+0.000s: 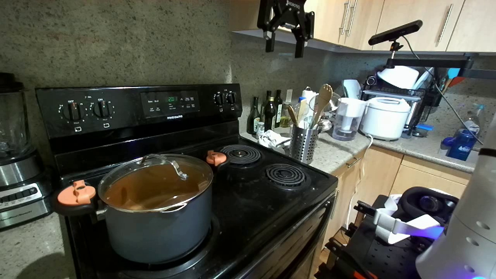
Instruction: Uncover the pot and put the lid on the stovetop
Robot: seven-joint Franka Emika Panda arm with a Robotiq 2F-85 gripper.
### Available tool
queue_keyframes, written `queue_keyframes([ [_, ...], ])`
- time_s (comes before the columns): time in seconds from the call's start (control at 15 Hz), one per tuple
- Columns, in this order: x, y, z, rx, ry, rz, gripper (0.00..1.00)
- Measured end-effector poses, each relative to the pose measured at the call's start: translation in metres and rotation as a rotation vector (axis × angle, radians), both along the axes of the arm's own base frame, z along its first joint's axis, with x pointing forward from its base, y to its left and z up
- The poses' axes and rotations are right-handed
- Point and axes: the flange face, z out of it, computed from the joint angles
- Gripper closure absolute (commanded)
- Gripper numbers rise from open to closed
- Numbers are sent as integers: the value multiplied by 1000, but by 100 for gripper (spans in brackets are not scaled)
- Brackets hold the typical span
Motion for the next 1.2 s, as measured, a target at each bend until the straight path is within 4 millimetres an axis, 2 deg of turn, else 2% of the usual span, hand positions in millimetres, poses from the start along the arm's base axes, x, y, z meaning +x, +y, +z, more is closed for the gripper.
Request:
queue_keyframes([
  [0.8, 2, -1, 0, -8, -15, 0, 0],
  [1.2, 12, -2, -14, -15, -22, -2, 0],
])
